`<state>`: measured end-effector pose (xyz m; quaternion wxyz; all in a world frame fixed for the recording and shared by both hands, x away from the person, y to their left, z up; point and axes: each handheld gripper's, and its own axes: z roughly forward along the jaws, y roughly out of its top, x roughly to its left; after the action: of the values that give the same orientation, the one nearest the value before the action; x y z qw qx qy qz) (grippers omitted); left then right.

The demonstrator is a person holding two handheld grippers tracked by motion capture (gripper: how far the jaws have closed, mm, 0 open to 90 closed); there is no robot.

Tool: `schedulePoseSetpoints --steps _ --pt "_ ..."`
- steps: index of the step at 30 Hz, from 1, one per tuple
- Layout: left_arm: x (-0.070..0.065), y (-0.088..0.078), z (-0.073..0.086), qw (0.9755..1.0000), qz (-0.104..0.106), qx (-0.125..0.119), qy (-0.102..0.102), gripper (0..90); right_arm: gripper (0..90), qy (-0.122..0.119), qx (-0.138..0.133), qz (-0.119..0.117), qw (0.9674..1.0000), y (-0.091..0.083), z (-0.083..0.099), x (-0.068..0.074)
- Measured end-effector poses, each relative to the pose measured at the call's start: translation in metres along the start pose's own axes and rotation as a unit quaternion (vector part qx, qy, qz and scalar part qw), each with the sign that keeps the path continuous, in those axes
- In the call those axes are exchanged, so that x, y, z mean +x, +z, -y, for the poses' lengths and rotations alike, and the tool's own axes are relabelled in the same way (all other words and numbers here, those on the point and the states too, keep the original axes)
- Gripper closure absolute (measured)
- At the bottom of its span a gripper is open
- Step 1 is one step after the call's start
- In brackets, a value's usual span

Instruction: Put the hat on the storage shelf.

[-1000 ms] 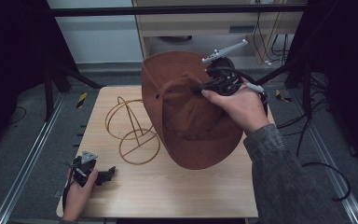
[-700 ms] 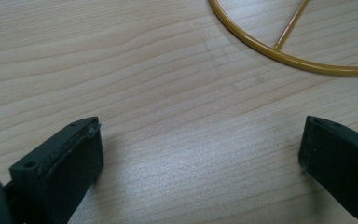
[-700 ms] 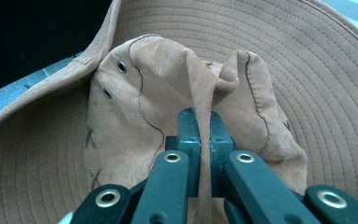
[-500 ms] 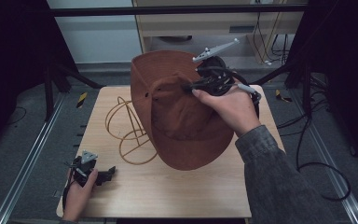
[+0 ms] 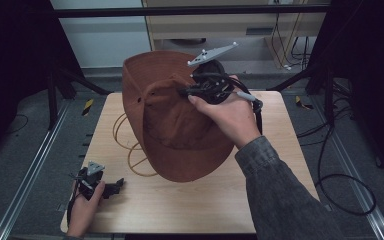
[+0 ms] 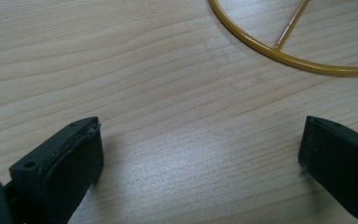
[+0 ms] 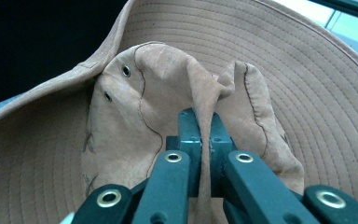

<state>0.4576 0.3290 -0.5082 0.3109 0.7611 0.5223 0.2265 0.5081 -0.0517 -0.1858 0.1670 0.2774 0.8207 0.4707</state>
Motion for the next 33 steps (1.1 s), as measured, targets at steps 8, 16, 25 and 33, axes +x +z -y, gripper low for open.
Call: schedulePoseSetpoints --steps 8,16,25,33 --pt "0.000 0.000 0.000 1.0000 0.001 0.001 0.000 0.0 89.0 -0.002 -0.005 -0.007 1.0000 0.011 -0.007 0.009" --pt "0.000 0.000 0.000 1.0000 0.001 0.001 0.000 0.0 89.1 -0.007 -0.006 -0.011 0.9999 0.017 -0.015 0.014" --pt "0.000 0.000 0.000 1.0000 0.001 0.001 0.000 0.0 89.0 -0.004 -0.009 -0.013 0.9999 0.026 -0.023 0.013" --pt "0.000 0.001 -0.001 1.0000 0.002 0.001 0.001 0.0 89.0 0.001 -0.007 -0.014 0.9999 0.044 -0.027 0.009"
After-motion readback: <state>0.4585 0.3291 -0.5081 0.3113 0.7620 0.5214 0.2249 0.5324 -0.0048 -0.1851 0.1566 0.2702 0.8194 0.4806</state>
